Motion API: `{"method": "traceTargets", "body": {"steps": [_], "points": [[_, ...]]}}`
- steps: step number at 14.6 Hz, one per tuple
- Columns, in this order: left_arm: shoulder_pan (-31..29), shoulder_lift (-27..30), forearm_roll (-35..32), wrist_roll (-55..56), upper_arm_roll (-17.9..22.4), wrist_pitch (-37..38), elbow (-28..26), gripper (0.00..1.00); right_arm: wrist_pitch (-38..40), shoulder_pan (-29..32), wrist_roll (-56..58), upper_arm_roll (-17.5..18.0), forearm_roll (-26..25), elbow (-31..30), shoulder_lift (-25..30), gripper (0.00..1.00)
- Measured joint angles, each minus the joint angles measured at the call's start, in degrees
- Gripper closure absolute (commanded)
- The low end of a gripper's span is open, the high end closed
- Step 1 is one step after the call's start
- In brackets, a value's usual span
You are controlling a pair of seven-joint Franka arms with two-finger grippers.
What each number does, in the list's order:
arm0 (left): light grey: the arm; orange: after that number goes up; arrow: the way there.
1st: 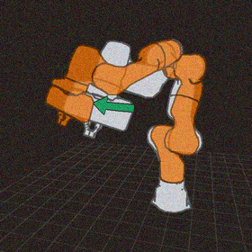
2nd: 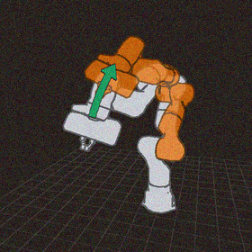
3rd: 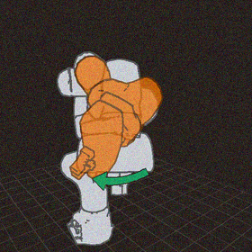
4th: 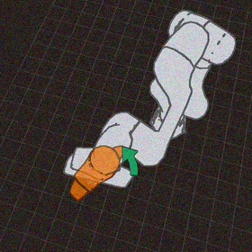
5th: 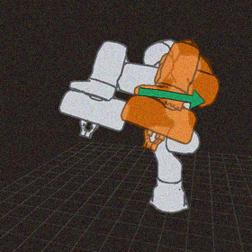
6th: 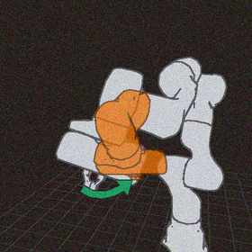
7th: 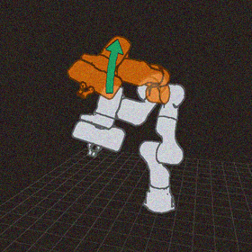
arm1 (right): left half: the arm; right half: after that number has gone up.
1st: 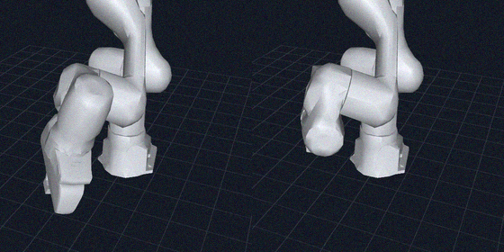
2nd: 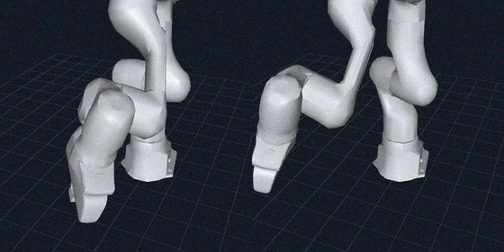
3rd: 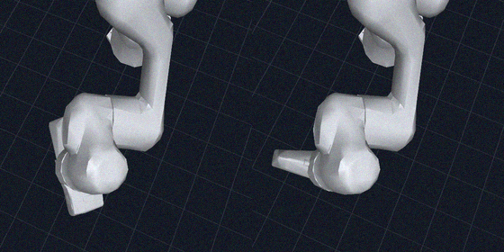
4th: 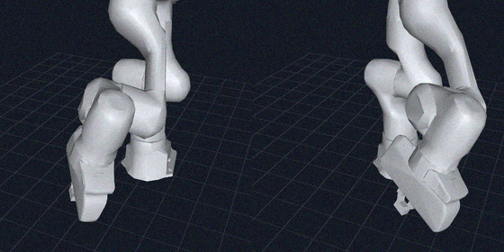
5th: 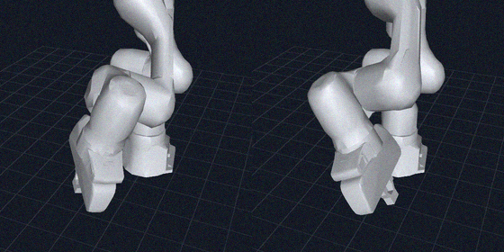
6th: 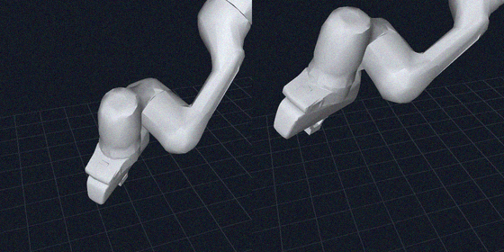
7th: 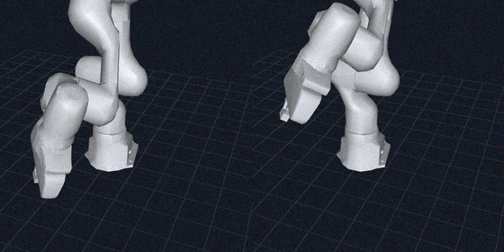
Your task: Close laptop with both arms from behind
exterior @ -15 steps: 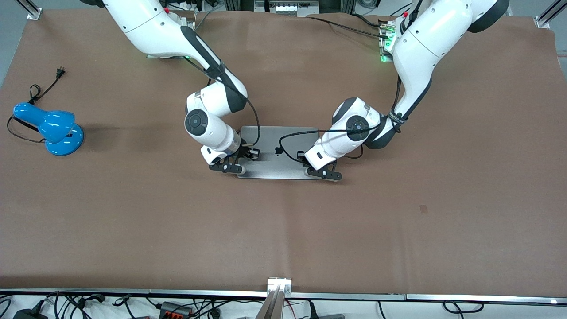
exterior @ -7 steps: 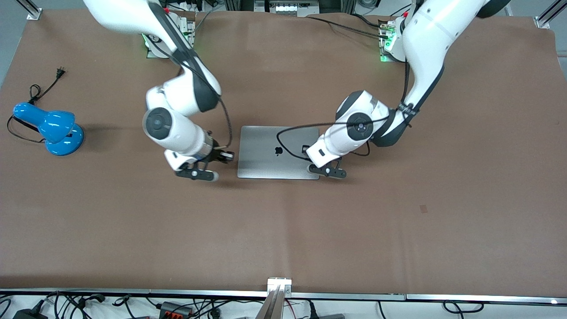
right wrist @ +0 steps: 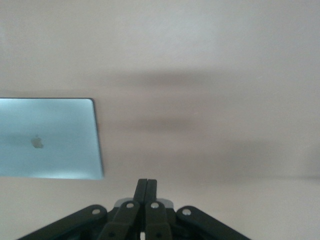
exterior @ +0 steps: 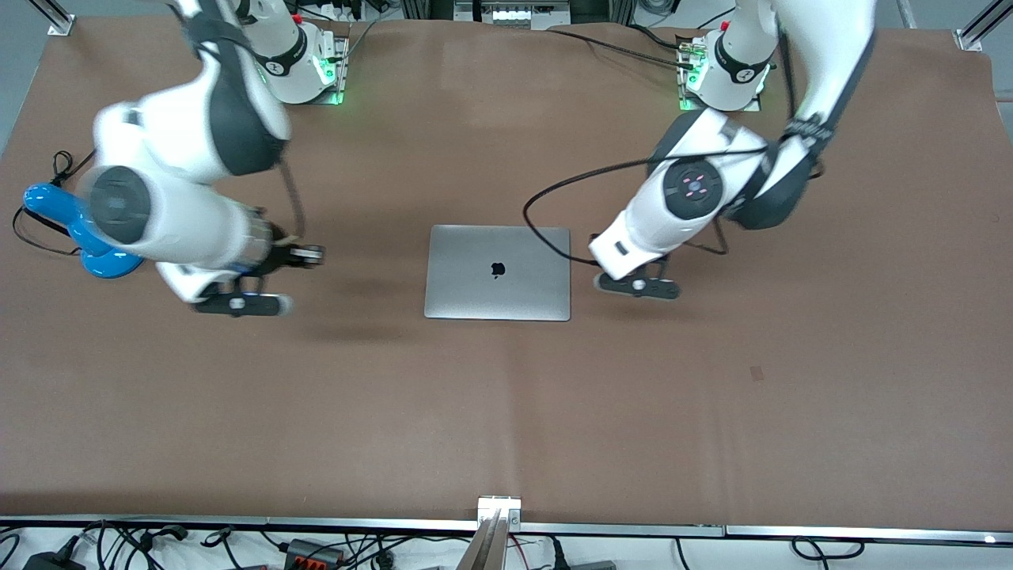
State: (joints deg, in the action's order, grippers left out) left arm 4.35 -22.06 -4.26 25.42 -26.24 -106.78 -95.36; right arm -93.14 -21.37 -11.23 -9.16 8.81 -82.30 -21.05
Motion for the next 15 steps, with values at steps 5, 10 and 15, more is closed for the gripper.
{"method": "traceTargets", "body": {"steps": [5,10,15], "points": [[-2.63,0.87,-2.7,-1.92,0.09,19.03,11.12,0.0,4.21,0.38,10.03,-7.02,-0.24,1.49,3.68,0.97],[-5.84,1.83,-2.73,-4.59,0.08,24.71,16.51,0.0,5.32,0.39,11.83,-8.34,-3.4,1.49,5.89,0.0],[-9.54,3.63,-2.74,-5.26,0.14,26.16,21.35,0.0,5.44,1.47,11.86,-8.59,-3.59,2.63,5.73,0.0]]}}
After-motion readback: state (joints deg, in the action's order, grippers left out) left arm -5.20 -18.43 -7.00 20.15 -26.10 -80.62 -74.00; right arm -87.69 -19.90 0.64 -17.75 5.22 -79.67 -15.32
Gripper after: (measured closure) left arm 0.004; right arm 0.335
